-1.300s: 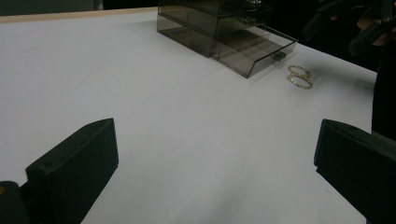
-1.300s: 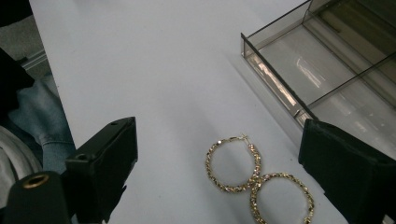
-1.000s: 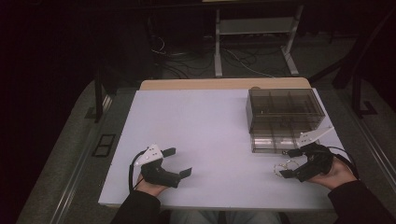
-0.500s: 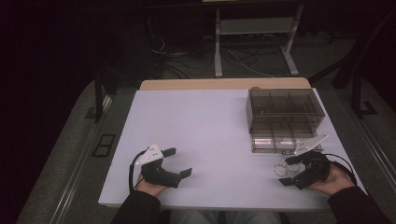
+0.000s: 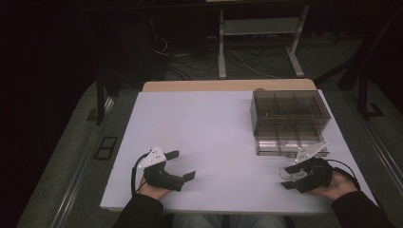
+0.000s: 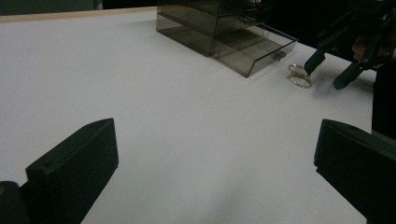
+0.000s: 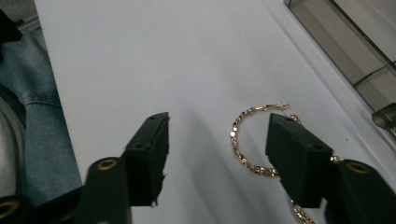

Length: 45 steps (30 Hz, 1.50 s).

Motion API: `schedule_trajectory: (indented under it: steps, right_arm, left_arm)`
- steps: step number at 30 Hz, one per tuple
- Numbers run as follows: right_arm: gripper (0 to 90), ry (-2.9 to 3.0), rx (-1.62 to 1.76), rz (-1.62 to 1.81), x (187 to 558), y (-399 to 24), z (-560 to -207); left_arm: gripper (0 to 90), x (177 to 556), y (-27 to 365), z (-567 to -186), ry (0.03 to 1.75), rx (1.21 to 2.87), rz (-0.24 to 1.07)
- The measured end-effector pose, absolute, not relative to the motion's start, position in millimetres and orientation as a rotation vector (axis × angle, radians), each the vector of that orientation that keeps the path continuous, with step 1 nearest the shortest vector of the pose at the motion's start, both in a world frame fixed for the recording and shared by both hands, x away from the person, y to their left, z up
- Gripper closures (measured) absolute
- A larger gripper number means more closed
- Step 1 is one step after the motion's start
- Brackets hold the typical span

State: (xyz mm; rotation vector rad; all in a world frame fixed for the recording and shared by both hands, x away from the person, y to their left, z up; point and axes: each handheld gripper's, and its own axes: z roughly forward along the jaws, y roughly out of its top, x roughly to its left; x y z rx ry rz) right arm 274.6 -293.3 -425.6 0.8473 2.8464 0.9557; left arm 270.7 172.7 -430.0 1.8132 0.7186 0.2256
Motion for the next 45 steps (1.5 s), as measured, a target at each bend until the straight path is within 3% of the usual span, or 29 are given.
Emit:
schedule_trajectory:
  steps: [11, 27, 45]
  right_arm:
    - [66.2, 2.819, 0.862, 0.900, 276, -288, -431]
    - [83.0, 2.801, 0.881, 0.837, 279, -283, -435]
    - [87.1, 2.846, 0.991, 0.835, 288, -285, -434]
  left_arm:
    - [0.0, 271, 173, -430, 0.719, 1.815, 0.225]
    - [0.0, 271, 173, -430, 0.719, 1.814, 0.226]
    - [0.0, 271, 173, -430, 0.719, 1.811, 0.226]
